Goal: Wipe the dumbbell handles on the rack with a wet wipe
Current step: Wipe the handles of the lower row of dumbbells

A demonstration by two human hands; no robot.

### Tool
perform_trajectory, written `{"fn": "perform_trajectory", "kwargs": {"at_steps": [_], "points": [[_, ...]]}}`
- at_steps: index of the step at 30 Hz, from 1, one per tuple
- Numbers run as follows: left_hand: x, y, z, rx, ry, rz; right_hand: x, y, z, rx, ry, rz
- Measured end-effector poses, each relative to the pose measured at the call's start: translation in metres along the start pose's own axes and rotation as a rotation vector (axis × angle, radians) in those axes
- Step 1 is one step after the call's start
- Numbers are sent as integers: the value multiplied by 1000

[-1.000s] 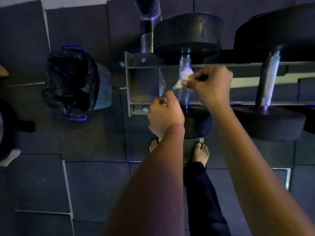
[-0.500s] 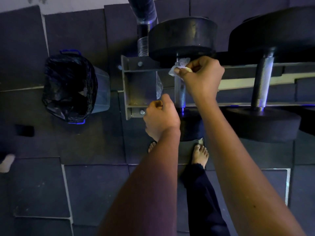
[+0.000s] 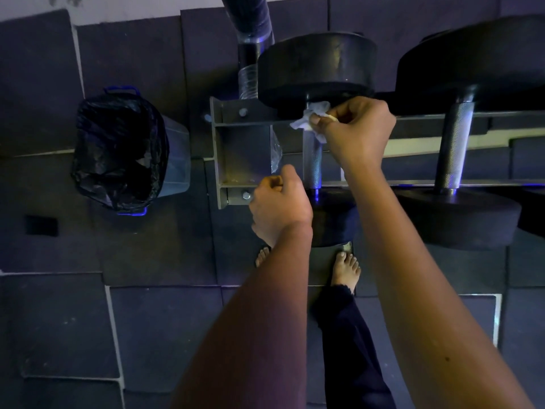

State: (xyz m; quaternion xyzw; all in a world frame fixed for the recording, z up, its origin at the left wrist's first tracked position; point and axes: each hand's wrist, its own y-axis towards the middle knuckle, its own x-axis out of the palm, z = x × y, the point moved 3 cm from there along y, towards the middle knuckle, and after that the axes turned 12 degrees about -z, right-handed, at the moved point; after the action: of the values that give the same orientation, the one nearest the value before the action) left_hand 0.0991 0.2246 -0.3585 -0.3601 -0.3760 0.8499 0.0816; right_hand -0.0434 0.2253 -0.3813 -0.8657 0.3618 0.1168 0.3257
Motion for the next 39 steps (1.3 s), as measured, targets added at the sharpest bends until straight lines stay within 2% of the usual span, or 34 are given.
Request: {"fn": "perform_trajectory", "kwargs": {"at_steps": [9, 11, 15, 18, 23, 27, 30, 33, 39], "points": [[1, -1, 0, 11, -6, -6, 1, -9, 2, -1, -83, -76], [0, 0, 0, 3, 0, -7, -1, -16, 3, 9, -154, -94], [0, 1, 0, -23, 19, -4, -5, -41, 13, 62, -367, -265], [0, 2, 0, -31, 23, 2, -2, -60, 20, 19, -472, -322], [1, 2, 0, -28, 18, 1, 0, -48, 18, 56, -452, -353], [2, 3, -2, -17, 20, -1, -11, -49, 23, 31, -334, -368], [2, 4, -2, -18, 15, 4, -12, -50, 26, -1, -348, -394], [2, 3, -2, -19, 17, 8, -10, -49, 27, -20, -320, -374], [1, 4, -3, -19, 12, 24, -6, -34, 8, -73, -174, -157]]}}
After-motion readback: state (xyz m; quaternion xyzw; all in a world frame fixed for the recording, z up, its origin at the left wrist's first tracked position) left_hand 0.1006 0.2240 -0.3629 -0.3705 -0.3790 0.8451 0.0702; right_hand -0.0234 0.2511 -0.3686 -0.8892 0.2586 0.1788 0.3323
